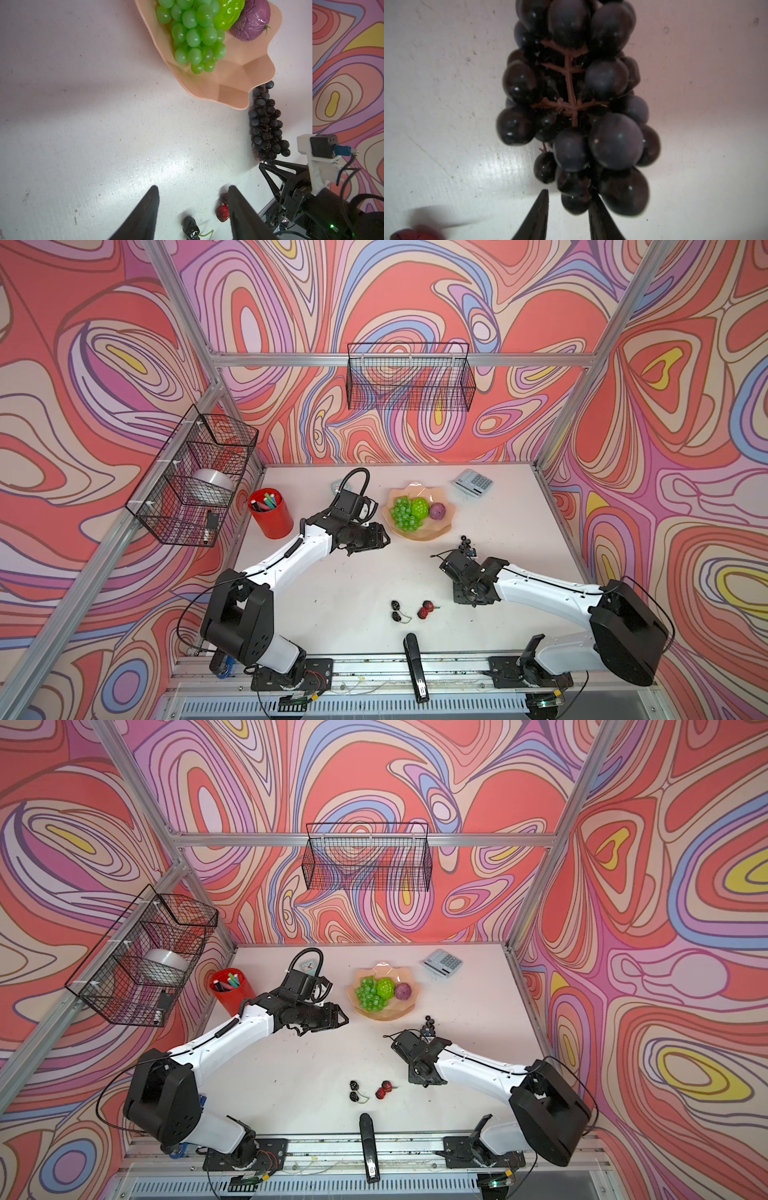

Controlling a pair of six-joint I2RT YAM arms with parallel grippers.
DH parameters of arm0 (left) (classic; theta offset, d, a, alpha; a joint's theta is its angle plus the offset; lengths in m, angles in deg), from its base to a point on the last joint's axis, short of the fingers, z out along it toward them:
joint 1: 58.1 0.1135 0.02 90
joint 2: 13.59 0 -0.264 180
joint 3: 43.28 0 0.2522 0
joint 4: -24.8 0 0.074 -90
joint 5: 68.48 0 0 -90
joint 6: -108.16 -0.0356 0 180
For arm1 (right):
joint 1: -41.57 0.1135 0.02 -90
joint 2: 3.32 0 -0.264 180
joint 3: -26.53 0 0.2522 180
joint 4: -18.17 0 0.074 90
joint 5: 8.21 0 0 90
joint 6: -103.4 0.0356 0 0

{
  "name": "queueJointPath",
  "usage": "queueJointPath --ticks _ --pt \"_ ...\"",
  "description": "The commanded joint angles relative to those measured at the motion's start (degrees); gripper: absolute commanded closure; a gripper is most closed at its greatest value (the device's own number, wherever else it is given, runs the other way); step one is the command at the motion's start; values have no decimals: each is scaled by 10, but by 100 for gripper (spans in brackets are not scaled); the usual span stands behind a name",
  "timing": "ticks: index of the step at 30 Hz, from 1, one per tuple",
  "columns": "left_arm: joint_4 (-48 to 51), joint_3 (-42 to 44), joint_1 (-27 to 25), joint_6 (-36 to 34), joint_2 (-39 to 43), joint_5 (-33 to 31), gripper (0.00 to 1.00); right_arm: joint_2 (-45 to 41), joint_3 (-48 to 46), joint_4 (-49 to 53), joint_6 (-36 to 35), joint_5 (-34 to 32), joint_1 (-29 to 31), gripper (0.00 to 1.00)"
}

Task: Place and organize the fake fruits in the fruit bowl
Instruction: 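Lower the right gripper and close it on the dark grapes stem, then lift the dark grapes with the right gripper over the peach bowl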

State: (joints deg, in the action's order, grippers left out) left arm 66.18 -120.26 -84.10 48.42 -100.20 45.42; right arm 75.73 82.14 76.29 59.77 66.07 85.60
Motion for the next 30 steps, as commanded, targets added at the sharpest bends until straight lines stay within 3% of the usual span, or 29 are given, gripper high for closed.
queueJointPath --ticks 1,11,21,30 --pt "17 -6 0 -1 12 -9 43 10 -11 -18 5 -21 3 66" --pt "24 -10 0 -4 17 -12 43 26 -19 -38 7 -27 1 78" --pt "26 -7 0 -4 21 -14 43 -10 -21 -14 6 -17 1 100" --pt "29 -8 0 -2 26 -20 43 -81 56 72 -1 -31 1 100"
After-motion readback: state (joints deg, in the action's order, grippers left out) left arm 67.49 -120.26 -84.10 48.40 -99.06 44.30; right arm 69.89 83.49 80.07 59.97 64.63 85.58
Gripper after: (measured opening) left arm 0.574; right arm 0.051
